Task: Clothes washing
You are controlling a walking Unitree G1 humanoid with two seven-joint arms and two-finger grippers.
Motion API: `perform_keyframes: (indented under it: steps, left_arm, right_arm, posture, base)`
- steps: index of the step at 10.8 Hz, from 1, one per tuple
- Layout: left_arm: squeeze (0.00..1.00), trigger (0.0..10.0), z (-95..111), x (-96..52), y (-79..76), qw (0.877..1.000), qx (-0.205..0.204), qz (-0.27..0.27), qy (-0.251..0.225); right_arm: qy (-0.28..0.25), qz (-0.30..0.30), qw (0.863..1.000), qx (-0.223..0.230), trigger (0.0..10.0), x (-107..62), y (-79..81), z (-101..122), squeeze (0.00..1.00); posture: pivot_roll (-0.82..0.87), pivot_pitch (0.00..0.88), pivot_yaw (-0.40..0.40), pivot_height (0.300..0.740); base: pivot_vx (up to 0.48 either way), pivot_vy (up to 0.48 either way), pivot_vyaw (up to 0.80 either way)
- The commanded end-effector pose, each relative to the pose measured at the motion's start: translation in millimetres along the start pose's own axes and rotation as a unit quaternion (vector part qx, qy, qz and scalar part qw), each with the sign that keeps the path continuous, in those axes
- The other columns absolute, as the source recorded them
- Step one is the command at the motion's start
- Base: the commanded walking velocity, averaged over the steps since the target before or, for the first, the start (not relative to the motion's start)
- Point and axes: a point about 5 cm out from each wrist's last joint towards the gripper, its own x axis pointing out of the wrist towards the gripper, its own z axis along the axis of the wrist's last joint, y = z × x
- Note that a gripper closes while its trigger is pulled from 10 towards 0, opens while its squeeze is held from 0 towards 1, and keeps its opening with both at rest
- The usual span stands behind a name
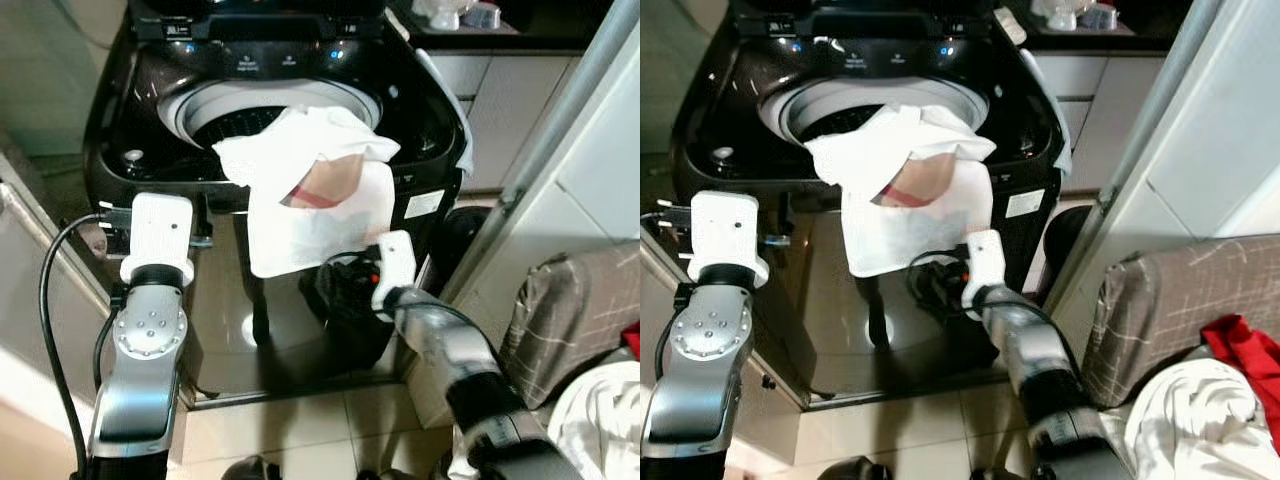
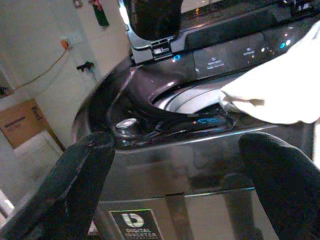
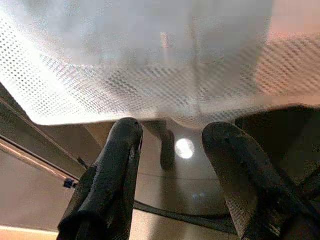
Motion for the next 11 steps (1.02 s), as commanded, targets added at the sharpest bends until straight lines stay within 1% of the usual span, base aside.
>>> perform_keyframes:
  steps: [1, 3, 5, 6, 7, 9, 11]
  left_arm:
    - [0.00, 10.0, 2, -1.2, 0.9, 1.000, 0.004, -0.002, -0.001]
    - [0.00, 10.0, 3, -0.9, 1.2, 1.000, 0.005, 0.000, -0.002]
    - [0.00, 10.0, 3, -1.1, 1.0, 1.000, 0.005, 0.002, -0.002]
    - [0.00, 10.0, 4, -0.5, -0.3, 1.000, 0.003, 0.004, -0.003]
    - [0.00, 10.0, 4, -0.5, -0.3, 1.000, 0.003, 0.004, -0.003]
    - [0.00, 10.0, 4, 0.0, -1.4, 1.000, 0.002, 0.005, -0.002]
    - [0.00, 10.0, 5, 1.0, -1.6, 1.000, 0.001, 0.007, -0.003]
  right_arm:
    - [-0.013, -0.003, 1.000, -0.023, 10.0, 4.0, 0.6, 8, 0.00]
    - [-0.017, -0.003, 0.999, -0.035, 10.0, 7.6, 1.4, 10, 0.00]
    - [-0.022, -0.008, 0.997, -0.067, 10.0, 13.9, 3.1, 14, 0.00]
    - [-0.040, -0.017, 0.994, -0.101, 10.0, 22.3, 5.6, 28, 0.00]
    - [-0.040, -0.017, 0.994, -0.101, 10.0, 22.3, 5.6, 28, 0.00]
    - [-0.059, -0.017, 0.992, -0.110, 10.0, 28.0, 10.5, 44, 0.00]
    - [-0.091, -0.004, 0.988, -0.123, 10.0, 32.0, 19.3, 68, 0.00]
  posture:
    - [0.09, 0.050, -0.013, 0.740]
    - [0.10, 0.045, -0.019, 0.740]
    - [0.10, 0.044, -0.021, 0.740]
    - [0.10, 0.047, -0.026, 0.740]
    - [0.10, 0.047, -0.026, 0.740]
    - [0.10, 0.051, -0.026, 0.740]
    - [0.10, 0.057, -0.031, 0.740]
  base:
    - [0.000, 0.000, 0.00]
    - [0.000, 0.000, 0.00]
    - [0.000, 0.000, 0.00]
    - [0.000, 0.000, 0.00]
    - [0.000, 0.000, 0.00]
    - [0.000, 0.000, 0.00]
    - [0.000, 0.000, 0.00]
